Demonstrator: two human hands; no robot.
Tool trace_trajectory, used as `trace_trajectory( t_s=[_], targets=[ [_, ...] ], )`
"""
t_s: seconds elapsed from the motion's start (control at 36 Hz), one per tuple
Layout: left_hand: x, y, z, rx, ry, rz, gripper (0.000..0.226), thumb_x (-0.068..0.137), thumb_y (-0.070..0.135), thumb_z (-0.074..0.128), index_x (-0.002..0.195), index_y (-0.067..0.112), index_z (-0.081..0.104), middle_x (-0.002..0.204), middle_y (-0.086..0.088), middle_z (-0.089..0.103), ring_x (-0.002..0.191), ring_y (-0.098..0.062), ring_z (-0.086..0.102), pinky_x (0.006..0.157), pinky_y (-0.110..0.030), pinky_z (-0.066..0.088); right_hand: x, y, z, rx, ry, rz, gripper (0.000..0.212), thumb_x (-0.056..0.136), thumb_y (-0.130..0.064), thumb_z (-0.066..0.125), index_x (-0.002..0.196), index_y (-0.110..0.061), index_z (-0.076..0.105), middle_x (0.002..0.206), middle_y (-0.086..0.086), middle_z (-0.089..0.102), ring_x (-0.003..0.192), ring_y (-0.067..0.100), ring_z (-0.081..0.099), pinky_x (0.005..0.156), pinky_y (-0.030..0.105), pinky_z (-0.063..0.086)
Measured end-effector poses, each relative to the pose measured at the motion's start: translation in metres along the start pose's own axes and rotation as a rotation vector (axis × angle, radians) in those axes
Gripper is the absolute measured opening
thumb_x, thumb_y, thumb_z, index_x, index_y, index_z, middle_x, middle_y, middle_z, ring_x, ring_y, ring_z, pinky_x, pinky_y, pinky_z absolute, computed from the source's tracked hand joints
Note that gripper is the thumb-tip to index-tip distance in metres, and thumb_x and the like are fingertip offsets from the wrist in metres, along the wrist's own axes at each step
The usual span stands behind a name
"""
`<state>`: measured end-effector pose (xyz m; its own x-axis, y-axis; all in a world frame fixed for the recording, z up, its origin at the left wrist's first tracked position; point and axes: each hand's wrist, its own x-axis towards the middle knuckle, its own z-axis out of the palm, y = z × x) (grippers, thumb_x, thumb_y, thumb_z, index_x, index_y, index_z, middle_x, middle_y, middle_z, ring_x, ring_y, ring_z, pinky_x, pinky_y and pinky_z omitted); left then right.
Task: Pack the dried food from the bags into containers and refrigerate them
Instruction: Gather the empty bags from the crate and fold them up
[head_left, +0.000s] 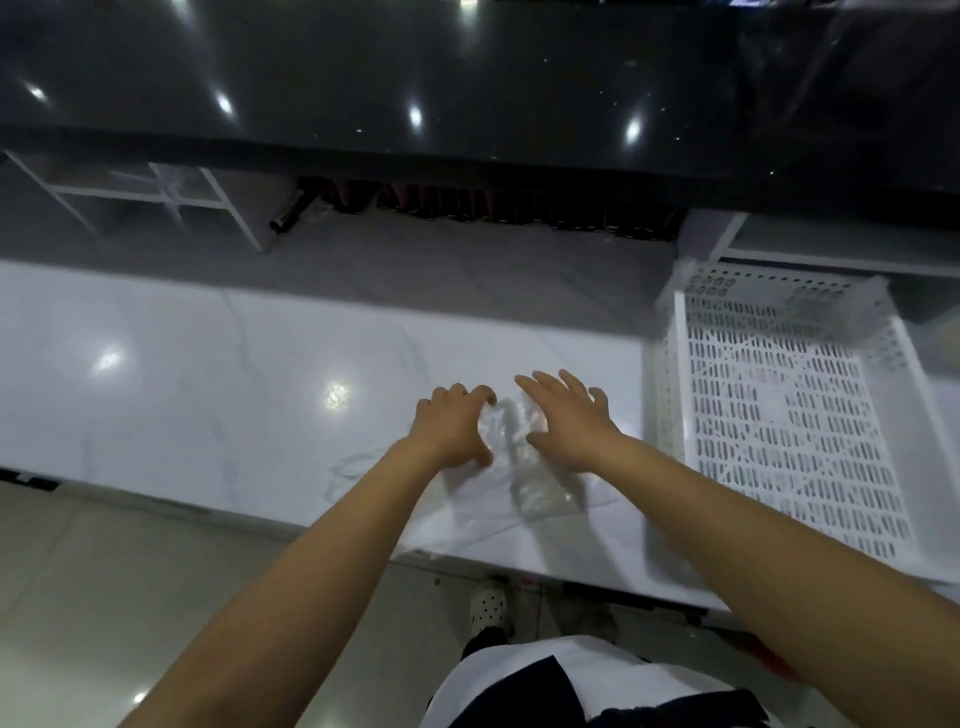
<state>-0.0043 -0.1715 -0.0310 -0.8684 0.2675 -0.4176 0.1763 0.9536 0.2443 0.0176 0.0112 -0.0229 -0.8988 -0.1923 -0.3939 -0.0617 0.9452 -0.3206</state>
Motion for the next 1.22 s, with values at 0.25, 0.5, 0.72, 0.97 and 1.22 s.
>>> trace_trajectory(
  t_s=[0.25,0.5,0.72,0.97,1.22],
  targets=[
    [-0.007,-0.001,-0.001,-0.187,-0.1,0.006,0.047,0.075,0.014,0.076,0.117,0.029,0.058,0.125,0.004,0.065,0.104,-0.02,0.059,0.084,-0.034,0.052,0.003,-0.009,-0.002,-0.257,0.037,-0.018,0.02,0.082,-0.012,0.055,0.093,-0.026,0.063,0.086,-0.004,0.054,0.101,0.025,0.05,0.088,0.041,0.028],
    [-0.019,-0.013,-0.025,0.024,0.373,0.059,0.043,0.086,-0.002,0.055,0.119,0.024,0.063,0.105,0.0,0.066,0.087,-0.023,0.061,0.063,-0.031,0.037,-0.001,0.007,-0.01,-0.244,0.495,-0.124,0.035,0.077,0.004,0.059,0.1,-0.021,0.068,0.095,0.001,0.065,0.096,0.028,0.059,0.101,0.045,0.028],
    [-0.049,-0.007,0.048,0.048,0.565,0.185,0.054,0.076,-0.011,0.066,0.125,0.011,0.068,0.118,-0.014,0.068,0.098,-0.036,0.063,0.079,-0.043,0.05,-0.026,0.02,0.034,-0.326,0.232,-0.037,0.072,0.081,0.001,0.056,0.146,-0.024,0.038,0.15,0.005,0.042,0.142,0.028,0.032,0.114,0.055,0.012],
    [-0.055,-0.019,0.078,-0.103,0.326,0.16,0.058,0.105,0.05,0.033,0.158,0.028,0.028,0.167,-0.001,0.018,0.154,-0.02,0.012,0.125,-0.037,0.008,-0.036,0.018,0.051,-0.16,0.089,0.062,0.069,0.095,-0.042,0.027,0.159,-0.022,0.009,0.168,0.003,0.001,0.153,0.025,-0.007,0.119,0.058,-0.002],
    [-0.025,0.016,0.053,-0.153,0.418,0.024,0.05,0.107,0.03,0.032,0.157,0.025,0.029,0.167,-0.003,0.021,0.155,-0.024,0.013,0.125,-0.043,0.013,-0.015,-0.007,0.053,-0.121,0.245,-0.024,0.062,0.102,-0.05,0.005,0.159,-0.027,0.007,0.168,-0.001,-0.001,0.154,0.02,-0.008,0.122,0.052,-0.004]
  ],
)
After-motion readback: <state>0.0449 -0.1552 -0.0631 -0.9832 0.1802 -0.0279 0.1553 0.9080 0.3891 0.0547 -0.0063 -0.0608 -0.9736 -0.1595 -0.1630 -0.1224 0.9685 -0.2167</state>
